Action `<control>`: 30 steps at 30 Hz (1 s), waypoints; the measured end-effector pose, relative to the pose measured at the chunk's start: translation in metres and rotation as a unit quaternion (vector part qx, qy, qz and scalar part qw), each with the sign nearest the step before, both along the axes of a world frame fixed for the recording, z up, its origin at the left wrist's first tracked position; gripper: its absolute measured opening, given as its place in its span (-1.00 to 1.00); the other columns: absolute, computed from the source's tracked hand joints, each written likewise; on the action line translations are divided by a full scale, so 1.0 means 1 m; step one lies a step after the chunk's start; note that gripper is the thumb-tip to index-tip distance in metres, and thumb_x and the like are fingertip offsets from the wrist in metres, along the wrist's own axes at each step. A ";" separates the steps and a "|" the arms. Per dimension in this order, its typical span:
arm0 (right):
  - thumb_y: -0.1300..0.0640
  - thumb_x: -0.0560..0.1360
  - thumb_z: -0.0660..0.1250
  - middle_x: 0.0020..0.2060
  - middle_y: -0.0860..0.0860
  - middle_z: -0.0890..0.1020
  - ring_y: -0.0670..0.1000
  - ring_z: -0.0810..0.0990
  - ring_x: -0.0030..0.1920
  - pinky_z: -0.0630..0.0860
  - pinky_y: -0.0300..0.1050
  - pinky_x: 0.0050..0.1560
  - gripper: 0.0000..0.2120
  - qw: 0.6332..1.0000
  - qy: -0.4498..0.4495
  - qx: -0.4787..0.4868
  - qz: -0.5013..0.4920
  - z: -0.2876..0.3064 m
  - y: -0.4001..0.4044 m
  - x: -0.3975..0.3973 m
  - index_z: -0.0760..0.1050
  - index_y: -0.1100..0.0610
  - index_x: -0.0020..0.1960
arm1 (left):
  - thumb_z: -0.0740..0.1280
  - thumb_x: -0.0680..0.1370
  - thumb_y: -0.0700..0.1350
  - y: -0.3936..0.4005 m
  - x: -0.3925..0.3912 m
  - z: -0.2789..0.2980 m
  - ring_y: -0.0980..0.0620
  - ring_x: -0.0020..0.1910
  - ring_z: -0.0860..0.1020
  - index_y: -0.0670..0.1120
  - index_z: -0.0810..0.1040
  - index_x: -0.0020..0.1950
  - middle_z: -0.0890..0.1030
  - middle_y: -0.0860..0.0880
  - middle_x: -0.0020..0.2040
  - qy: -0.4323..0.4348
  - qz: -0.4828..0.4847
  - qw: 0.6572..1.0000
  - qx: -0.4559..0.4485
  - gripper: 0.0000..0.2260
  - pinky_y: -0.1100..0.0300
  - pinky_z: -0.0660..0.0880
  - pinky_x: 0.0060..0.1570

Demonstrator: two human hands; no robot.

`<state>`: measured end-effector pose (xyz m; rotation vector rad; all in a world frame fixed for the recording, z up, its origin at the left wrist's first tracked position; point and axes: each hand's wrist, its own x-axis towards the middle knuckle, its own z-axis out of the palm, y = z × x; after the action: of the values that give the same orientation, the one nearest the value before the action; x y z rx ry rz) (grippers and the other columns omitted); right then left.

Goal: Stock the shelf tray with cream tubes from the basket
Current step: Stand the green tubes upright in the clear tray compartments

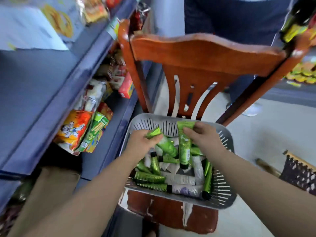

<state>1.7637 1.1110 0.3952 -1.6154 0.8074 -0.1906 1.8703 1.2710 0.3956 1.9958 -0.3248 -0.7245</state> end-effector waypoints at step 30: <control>0.23 0.49 0.36 -0.20 -0.02 0.65 -0.10 0.61 -0.23 0.57 -0.20 -0.12 -0.94 0.834 -0.389 -0.002 0.392 0.508 0.322 -0.033 0.59 0.16 -0.04 | 0.50 0.39 -0.14 0.360 -0.178 0.538 0.18 -0.51 0.51 -0.09 0.52 -0.24 0.57 0.04 -0.45 -0.400 0.335 0.845 -0.116 -0.84 0.31 0.45 -0.46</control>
<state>1.7304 1.4327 0.9031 -1.5505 -0.4985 -0.2271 1.6921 1.6306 0.9335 1.8945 -0.1519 0.5963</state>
